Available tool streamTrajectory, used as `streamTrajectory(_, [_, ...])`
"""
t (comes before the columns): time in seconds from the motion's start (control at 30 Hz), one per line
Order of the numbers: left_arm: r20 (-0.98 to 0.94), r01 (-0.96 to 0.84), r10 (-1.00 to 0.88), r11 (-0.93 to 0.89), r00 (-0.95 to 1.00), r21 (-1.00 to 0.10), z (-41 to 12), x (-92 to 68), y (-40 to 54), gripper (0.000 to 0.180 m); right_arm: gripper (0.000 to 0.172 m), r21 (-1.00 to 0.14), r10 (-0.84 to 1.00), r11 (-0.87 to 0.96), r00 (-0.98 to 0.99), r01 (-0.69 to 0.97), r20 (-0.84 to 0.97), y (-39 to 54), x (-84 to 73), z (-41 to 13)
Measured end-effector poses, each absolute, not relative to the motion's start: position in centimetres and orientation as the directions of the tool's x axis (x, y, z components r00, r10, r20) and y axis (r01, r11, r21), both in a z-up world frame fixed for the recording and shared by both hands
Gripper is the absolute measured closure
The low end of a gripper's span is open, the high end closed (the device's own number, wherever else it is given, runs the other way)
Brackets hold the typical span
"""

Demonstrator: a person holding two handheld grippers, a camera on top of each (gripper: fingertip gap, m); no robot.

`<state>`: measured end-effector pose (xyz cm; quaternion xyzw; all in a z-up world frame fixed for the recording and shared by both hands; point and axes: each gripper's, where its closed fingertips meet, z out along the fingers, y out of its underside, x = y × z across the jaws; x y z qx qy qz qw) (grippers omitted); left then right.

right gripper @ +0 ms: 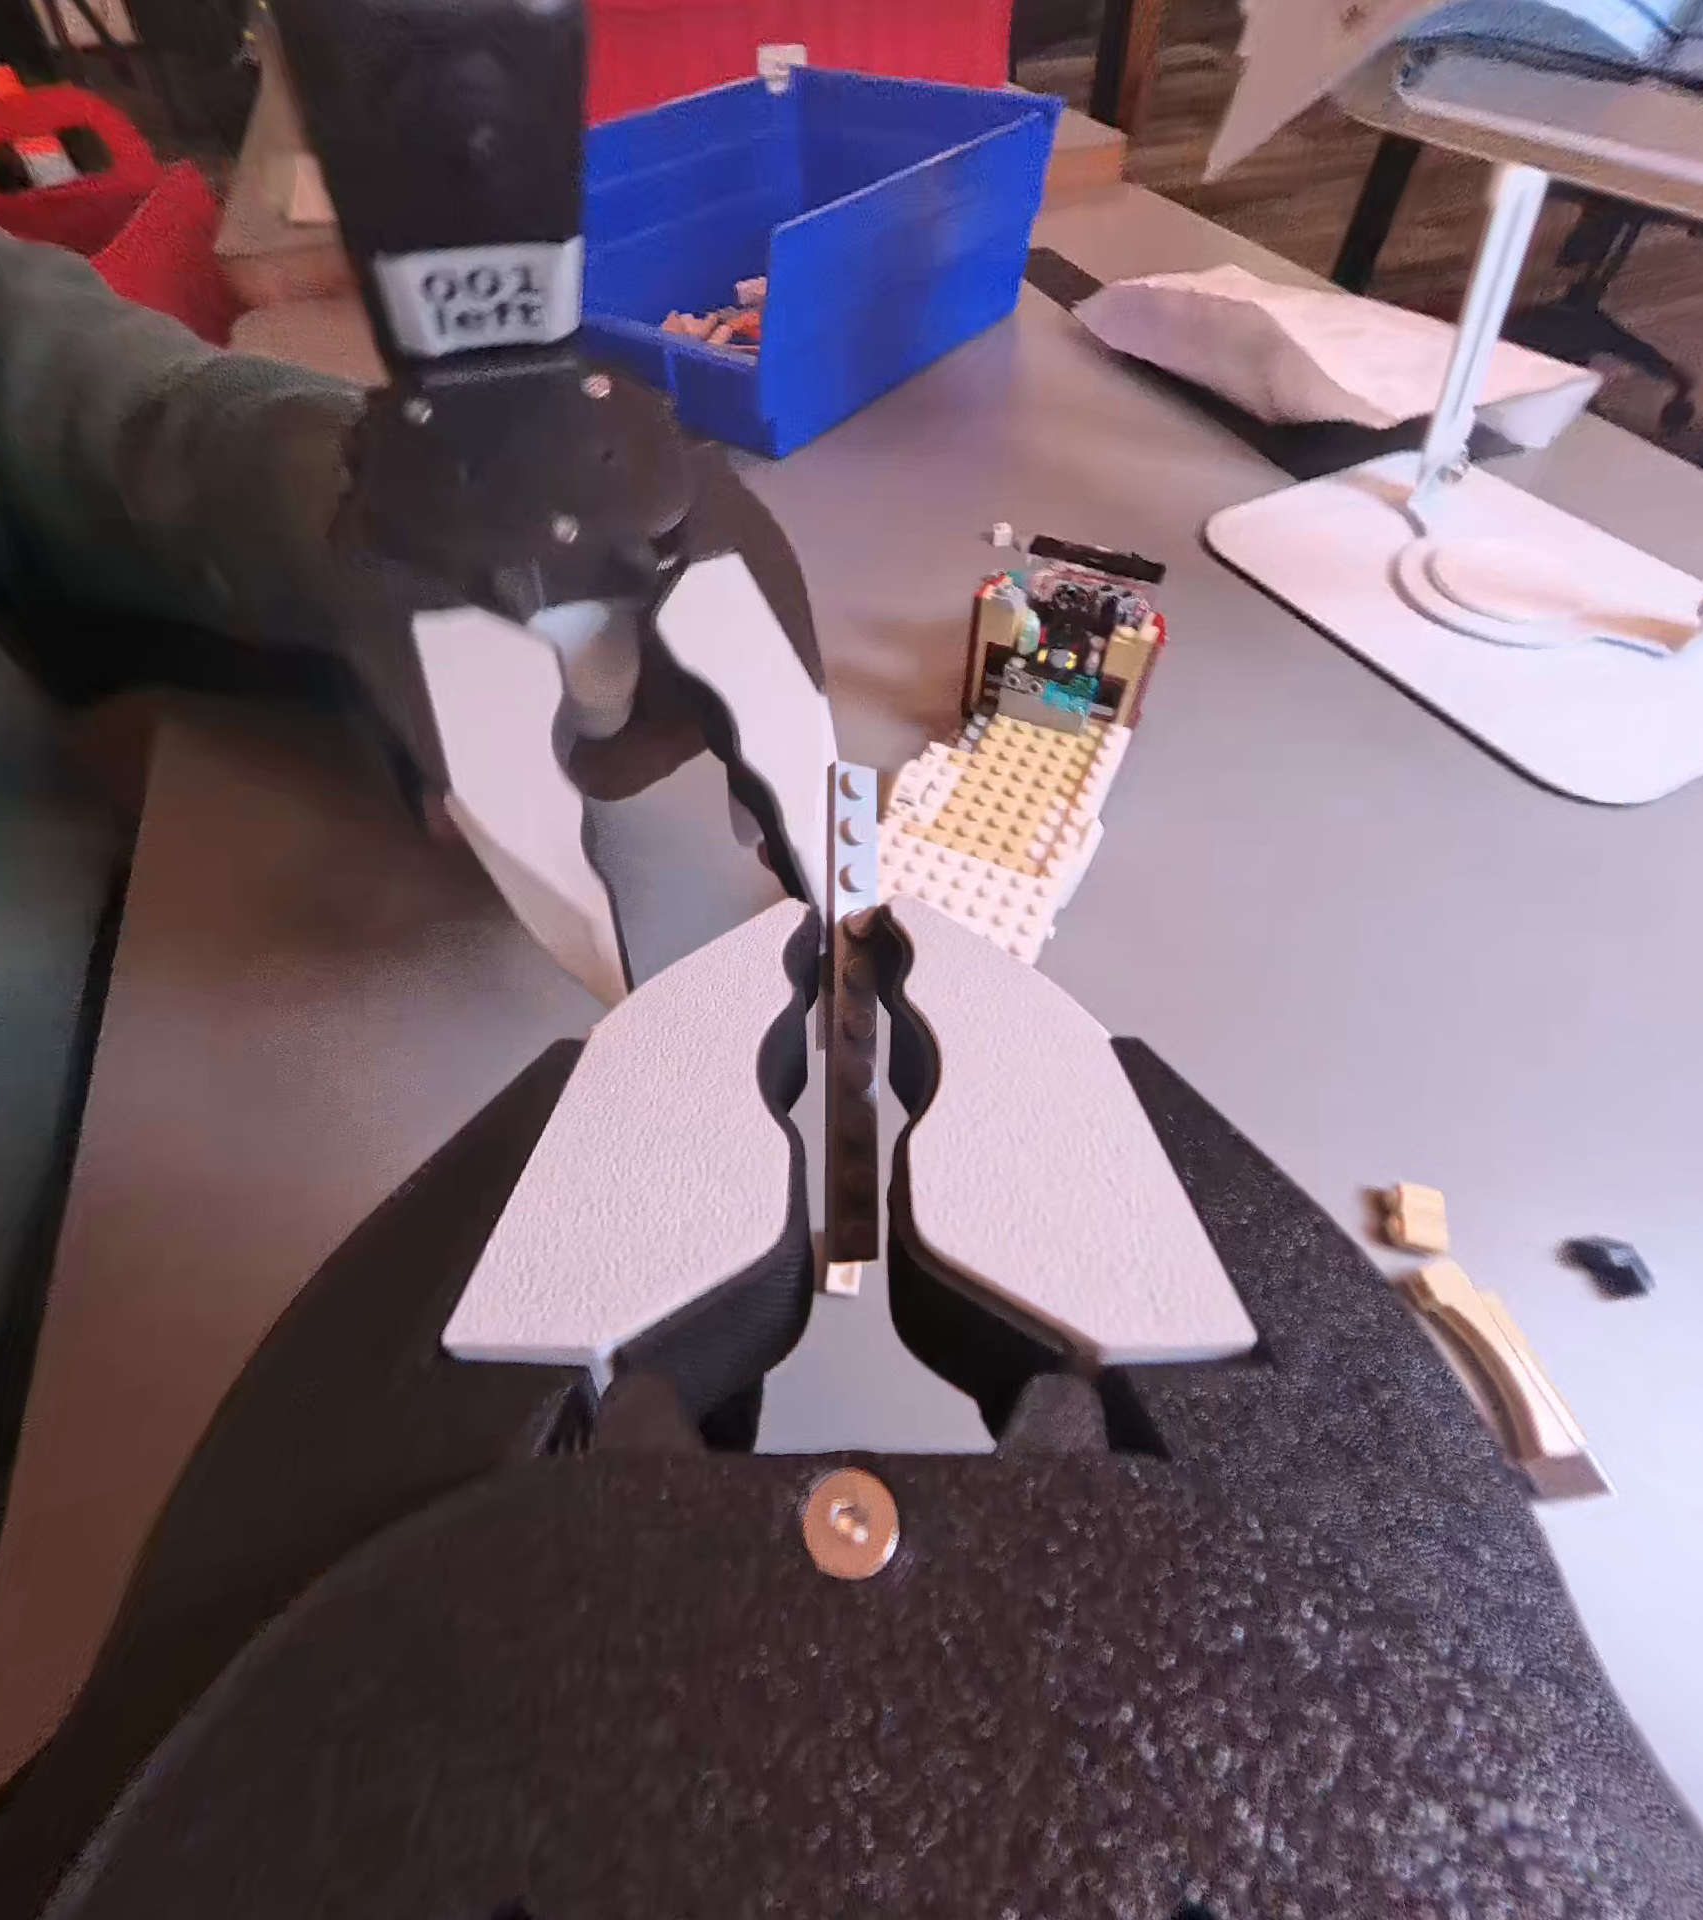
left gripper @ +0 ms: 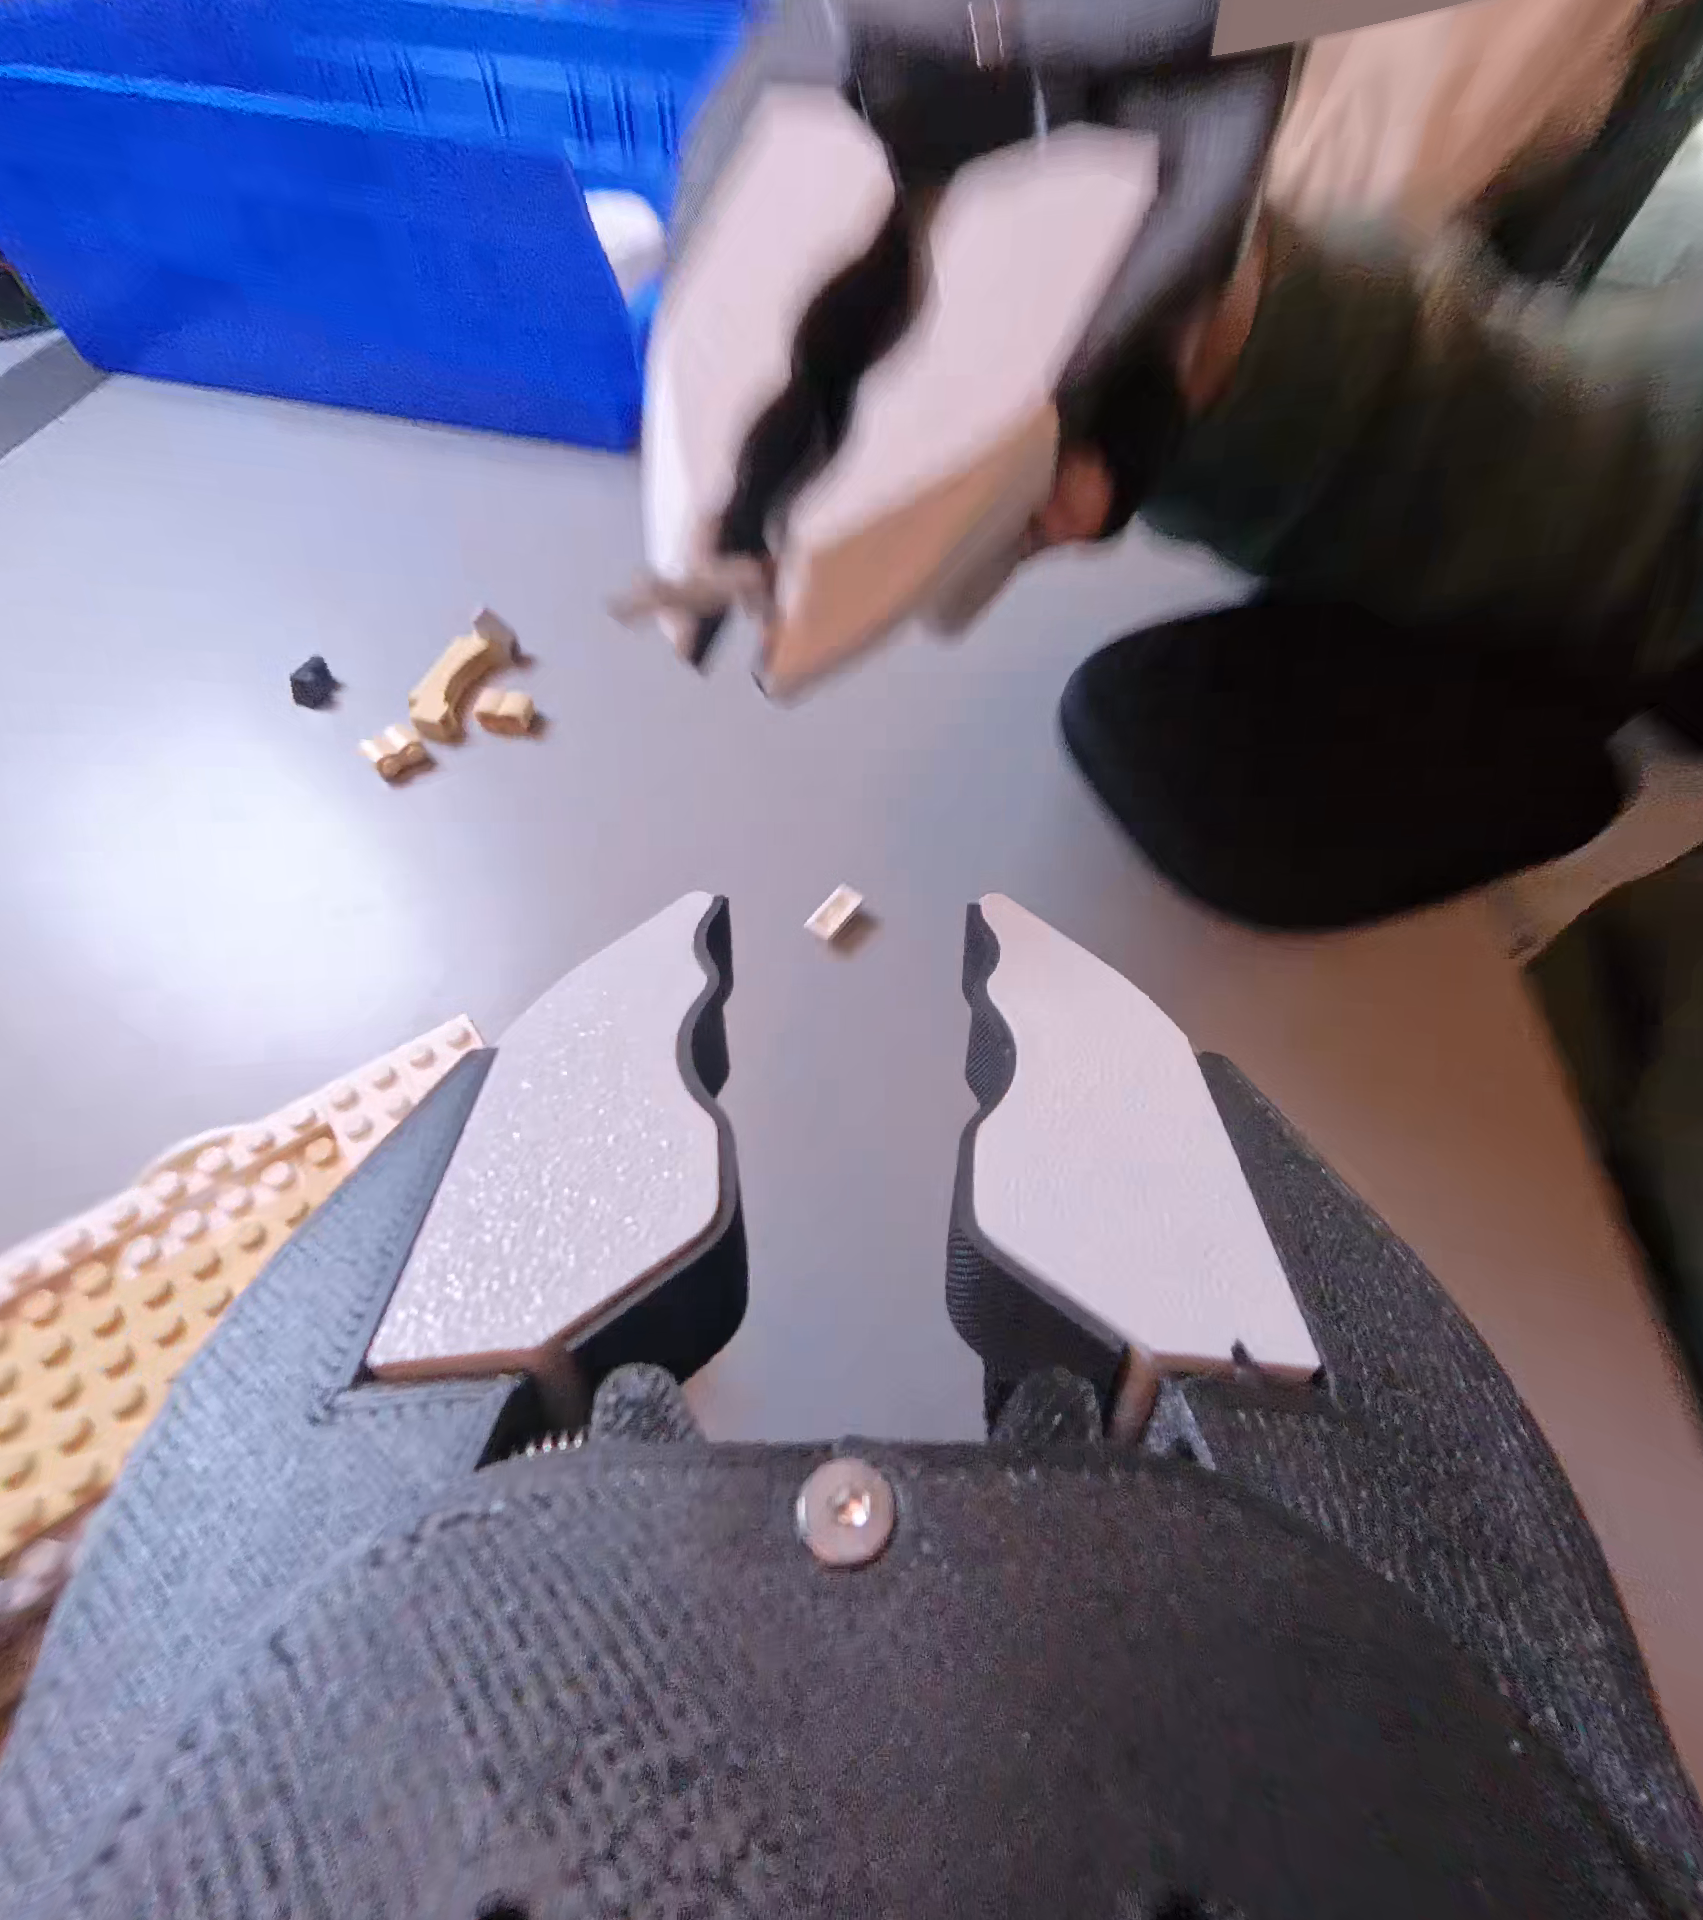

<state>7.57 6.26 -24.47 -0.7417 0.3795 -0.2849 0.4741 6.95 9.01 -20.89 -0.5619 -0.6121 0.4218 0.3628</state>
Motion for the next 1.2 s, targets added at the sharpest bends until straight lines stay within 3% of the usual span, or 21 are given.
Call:
streamTrajectory(0.07, [0.243, -0.088, -0.818, -0.335, 0.521, -0.938, -22.3, 6.6, 5.3, 0.144, 0.162, -0.937, 0.991, 0.032, -0.133, 0.348, -0.015, 7.8, 6.1, -20.9])
streamTrajectory(0.17, [0.367, 0.059, -0.783, -0.392, 0.502, -0.918, -21.5, 5.4, 4.4, 0.145, 0.162, -0.953, 0.946, -0.182, -0.221, 0.241, -0.236, 5.6, 4.5, -19.5])
streamTrajectory(0.3, [0.414, 0.131, -0.778, -0.403, 0.474, -0.906, -20.9, 5.4, 3.4, 0.145, 0.162, -0.807, 0.744, -0.58, -0.332, 0.109, -0.58, 4.9, 2.6, -17.1])
streamTrajectory(0.37, [0.398, 0.137, -0.776, -0.383, 0.49, -0.914, -20.5, 5.1, 3.6, 0.147, 0.162, -0.75, 0.68, -0.651, -0.349, 0.117, -0.645, 4.7, 1.7, -17.5])
streamTrajectory(0.5, [0.315, 0.071, -0.784, -0.329, 0.535, -0.942, -19.8, 2.2, 4.0, 0.145, 0.162, -0.782, 0.691, -0.582, -0.372, 0.222, -0.62, 3.0, 1.1, -18.9])
streamTrajectory(0.67, [-0.079, -0.295, -0.858, -0.087, 0.508, -0.951, -20.9, 1.4, 2.4, 0.146, 0.162, -0.787, 0.688, -0.402, -0.413, 0.468, -0.597, 0.4, 1.9, -21.5])
streamTrajectory(0.77, [-0.19, -0.437, -0.892, -0.01, 0.41, -0.899, -22.5, 2.6, 0.9, 0.172, 0.162, -0.772, 0.68, -0.332, -0.429, 0.543, -0.594, -0.8, 2.2, -22.7])
streamTrajectory(0.9, [-0.217, -0.458, -0.876, -0.004, 0.43, -0.889, -22.6, 2.8, 1.0, 0.175, 0.159, -0.768, 0.698, -0.336, -0.404, 0.546, -0.592, -0.3, 2.4, -22.8])
streamTrajectory(0.97, [-0.092, -0.387, -0.858, -0.13, 0.505, -0.913, -22.4, 2.2, 1.8, 0.176, 0.148, -0.821, 0.781, -0.336, -0.35, 0.462, -0.517, 1.7, 1.9, -22.1])
streamTrajectory(1.07, [0.204, -0.204, -0.784, -0.387, 0.586, -0.899, -23.2, 0.9, 3.2, 0.176, 0.143, -0.948, 0.946, -0.033, -0.296, 0.316, -0.132, 3.6, 2.4, -20.8])
streamTrajectory(1.13, [0.396, -0.079, -0.729, -0.522, 0.558, -0.849, -23.7, 0.8, 3.4, 0.176, 0.143, -0.919, 0.955, 0.237, -0.25, 0.315, 0.16, 3.9, 2.6, -21.2])
streamTrajectory(1.2, [0.514, -0.006, -0.677, -0.607, 0.528, -0.794, -24.2, 1.0, 3.5, 0.176, 0.143, -0.802, 0.884, 0.467, -0.219, 0.373, 0.413, 4.3, 2.4, -22.8])
